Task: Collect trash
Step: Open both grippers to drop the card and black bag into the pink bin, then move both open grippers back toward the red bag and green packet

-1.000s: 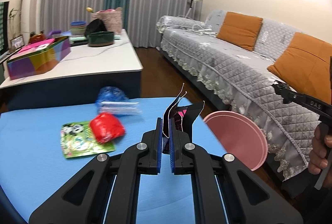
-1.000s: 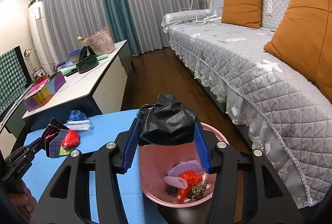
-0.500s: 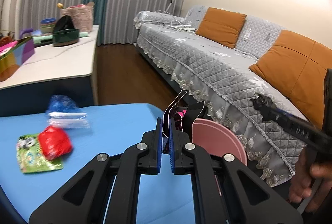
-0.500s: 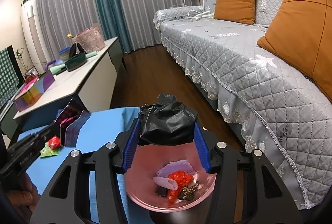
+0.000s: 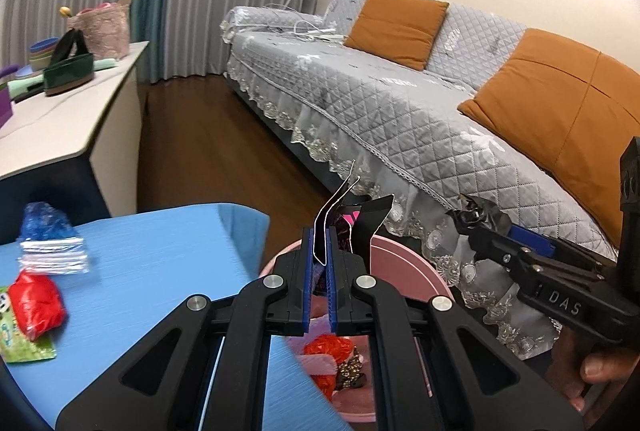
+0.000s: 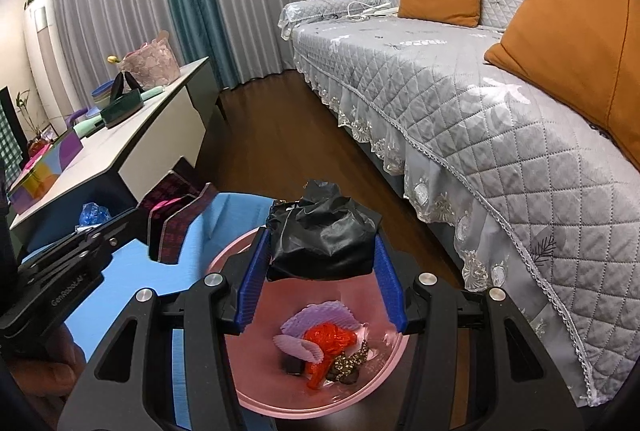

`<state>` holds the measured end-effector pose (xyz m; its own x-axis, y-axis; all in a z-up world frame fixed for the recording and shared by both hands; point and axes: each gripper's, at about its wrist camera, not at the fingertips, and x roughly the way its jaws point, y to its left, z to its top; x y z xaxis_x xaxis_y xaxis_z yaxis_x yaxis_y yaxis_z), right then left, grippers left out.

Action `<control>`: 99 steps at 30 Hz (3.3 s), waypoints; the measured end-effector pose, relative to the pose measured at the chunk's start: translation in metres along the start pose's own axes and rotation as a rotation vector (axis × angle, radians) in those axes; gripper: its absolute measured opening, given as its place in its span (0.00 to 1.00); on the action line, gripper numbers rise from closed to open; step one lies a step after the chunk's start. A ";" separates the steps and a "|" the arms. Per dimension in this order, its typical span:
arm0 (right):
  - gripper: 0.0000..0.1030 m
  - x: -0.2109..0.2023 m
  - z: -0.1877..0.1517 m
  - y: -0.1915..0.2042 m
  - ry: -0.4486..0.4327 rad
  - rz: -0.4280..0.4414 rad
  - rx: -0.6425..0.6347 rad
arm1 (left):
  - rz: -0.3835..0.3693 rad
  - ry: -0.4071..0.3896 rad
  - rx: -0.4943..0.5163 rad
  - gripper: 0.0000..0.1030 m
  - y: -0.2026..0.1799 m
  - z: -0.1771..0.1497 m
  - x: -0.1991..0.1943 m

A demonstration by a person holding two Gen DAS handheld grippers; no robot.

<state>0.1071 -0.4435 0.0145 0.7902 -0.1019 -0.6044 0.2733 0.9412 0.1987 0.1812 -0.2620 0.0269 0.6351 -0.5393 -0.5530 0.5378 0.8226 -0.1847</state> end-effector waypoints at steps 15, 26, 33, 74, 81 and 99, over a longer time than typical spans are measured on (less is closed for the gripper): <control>0.66 0.008 -0.004 0.006 0.039 -0.033 -0.013 | 0.016 0.045 -0.005 0.27 0.020 -0.005 -0.022; 0.65 -0.019 -0.004 0.043 -0.019 0.005 -0.066 | 0.102 -0.006 0.009 0.27 0.058 -0.011 -0.102; 0.56 -0.034 -0.006 0.069 -0.056 0.036 -0.102 | 0.176 -0.029 0.041 0.27 0.093 -0.015 -0.152; 0.38 0.039 -0.052 0.265 0.033 0.417 -0.251 | 0.489 -0.008 -0.416 0.27 0.298 -0.088 -0.163; 0.73 0.076 -0.066 0.310 0.133 0.483 -0.287 | 0.484 0.008 -0.423 0.27 0.308 -0.093 -0.158; 0.73 0.132 -0.073 0.357 0.313 0.464 -0.368 | 0.359 0.044 -0.470 0.29 0.322 -0.096 -0.120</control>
<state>0.2687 -0.0975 -0.0512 0.5687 0.3863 -0.7262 -0.3056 0.9189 0.2495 0.2250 0.0849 -0.0446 0.7025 -0.2133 -0.6790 -0.0160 0.9491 -0.3147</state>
